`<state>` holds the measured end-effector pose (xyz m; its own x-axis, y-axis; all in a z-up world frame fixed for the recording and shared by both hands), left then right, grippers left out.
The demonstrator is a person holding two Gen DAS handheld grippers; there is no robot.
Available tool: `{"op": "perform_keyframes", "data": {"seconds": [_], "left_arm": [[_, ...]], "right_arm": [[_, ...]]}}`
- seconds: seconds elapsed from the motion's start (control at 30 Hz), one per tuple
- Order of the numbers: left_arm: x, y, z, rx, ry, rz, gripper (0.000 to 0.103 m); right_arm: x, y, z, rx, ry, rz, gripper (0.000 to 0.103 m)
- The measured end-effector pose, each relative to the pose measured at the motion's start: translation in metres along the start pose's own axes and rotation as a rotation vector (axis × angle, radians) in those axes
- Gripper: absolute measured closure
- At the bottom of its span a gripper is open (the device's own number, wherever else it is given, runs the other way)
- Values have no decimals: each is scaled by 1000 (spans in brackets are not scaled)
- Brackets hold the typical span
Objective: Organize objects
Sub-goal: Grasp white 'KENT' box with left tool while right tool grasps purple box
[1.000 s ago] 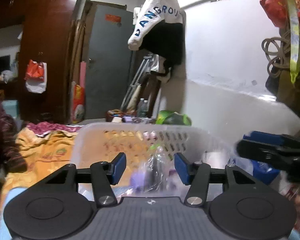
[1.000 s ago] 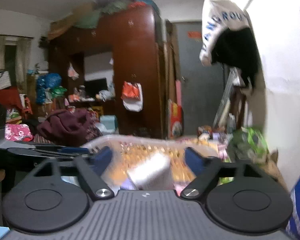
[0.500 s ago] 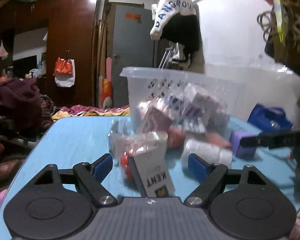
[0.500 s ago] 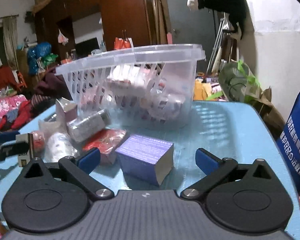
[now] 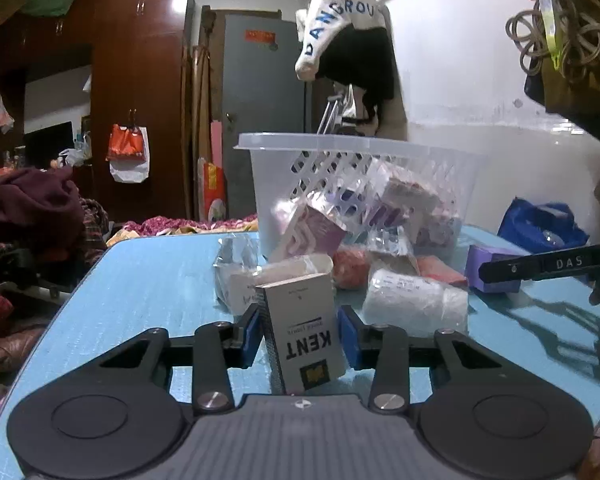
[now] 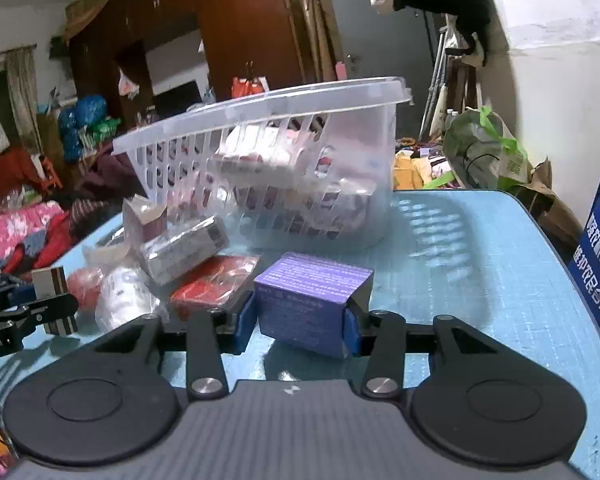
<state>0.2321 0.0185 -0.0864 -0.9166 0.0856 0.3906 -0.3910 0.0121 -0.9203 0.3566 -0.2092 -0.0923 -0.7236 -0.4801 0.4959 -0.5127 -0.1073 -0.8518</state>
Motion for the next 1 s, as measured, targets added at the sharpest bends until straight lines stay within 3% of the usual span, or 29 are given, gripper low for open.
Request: {"op": "perform_keyframes", "data": {"seconds": [0.63, 1.0], "left_arm": [[6, -5, 0, 18, 40, 64, 60], [5, -5, 1, 17, 41, 63, 60]], "right_arm": [[16, -9, -6, 44, 43, 119, 57], [16, -9, -8, 38, 40, 121, 56]]}}
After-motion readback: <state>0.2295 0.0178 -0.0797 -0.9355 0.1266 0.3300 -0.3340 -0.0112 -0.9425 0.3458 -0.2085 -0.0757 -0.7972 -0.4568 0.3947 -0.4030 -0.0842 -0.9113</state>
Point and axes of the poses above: each gripper's, at about its wrist camera, not at the fingertips, and x roughly against the way its jaws point, z to its right, y to its underside, the point moved 10 cm from there along -x, roughly the way its jaws point, and after that the axes turned 2 degrees about -z, right-handed, at the moved point
